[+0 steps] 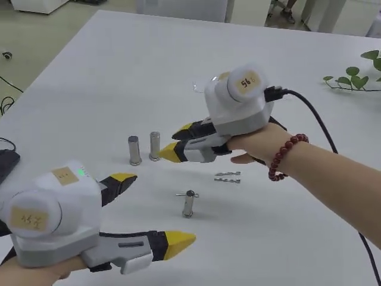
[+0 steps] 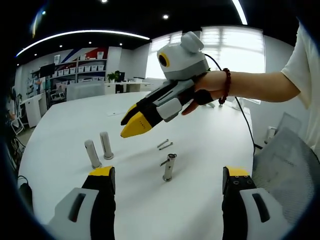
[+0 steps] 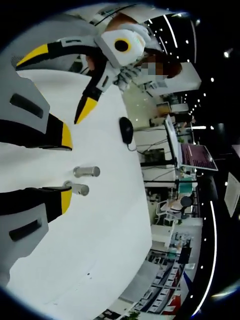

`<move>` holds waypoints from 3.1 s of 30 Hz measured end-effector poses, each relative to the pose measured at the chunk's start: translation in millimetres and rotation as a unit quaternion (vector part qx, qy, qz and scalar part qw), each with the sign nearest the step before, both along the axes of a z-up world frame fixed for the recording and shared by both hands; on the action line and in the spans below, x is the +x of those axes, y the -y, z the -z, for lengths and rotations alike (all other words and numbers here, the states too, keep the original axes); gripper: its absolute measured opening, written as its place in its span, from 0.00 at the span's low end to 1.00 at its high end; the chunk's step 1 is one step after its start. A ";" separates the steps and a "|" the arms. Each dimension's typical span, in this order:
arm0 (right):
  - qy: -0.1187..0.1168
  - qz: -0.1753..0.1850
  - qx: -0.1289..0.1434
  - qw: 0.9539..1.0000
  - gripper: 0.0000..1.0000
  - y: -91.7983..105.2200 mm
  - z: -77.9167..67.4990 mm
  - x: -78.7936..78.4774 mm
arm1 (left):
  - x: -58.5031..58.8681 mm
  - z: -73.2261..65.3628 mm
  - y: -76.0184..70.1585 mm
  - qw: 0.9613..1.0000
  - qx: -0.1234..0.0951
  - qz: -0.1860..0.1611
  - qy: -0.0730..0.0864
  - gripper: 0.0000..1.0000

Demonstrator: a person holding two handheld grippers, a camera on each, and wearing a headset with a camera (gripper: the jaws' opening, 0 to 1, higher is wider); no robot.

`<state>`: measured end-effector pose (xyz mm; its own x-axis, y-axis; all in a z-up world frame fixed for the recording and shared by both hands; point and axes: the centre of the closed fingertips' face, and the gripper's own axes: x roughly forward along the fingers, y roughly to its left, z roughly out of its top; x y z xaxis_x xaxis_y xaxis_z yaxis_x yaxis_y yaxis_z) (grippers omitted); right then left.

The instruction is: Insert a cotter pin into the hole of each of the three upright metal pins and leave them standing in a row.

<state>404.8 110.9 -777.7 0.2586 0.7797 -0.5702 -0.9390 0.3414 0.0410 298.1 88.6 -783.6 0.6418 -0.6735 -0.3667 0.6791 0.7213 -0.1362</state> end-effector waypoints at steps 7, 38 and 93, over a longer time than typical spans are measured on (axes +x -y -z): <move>-0.002 0.020 0.015 1.000 0.29 -8.4 10.0 19.4 | 4.3 -2.0 -4.0 1.000 -0.006 -0.012 0.001 0.99; -0.002 0.045 0.045 0.998 0.19 -37.2 48.8 54.3 | 3.9 -0.8 -16.5 0.999 0.004 -0.039 0.004 0.94; 0.027 -0.084 0.016 0.996 0.14 -12.5 32.8 -0.5 | -6.7 -12.3 -14.4 0.999 -0.007 -0.046 0.008 0.93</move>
<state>404.3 123.4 -810.5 0.1519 0.8327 -0.5325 -0.9840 0.1782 -0.0020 291.4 102.9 -771.2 0.7071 -0.6166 -0.3461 0.6124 0.7787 -0.1361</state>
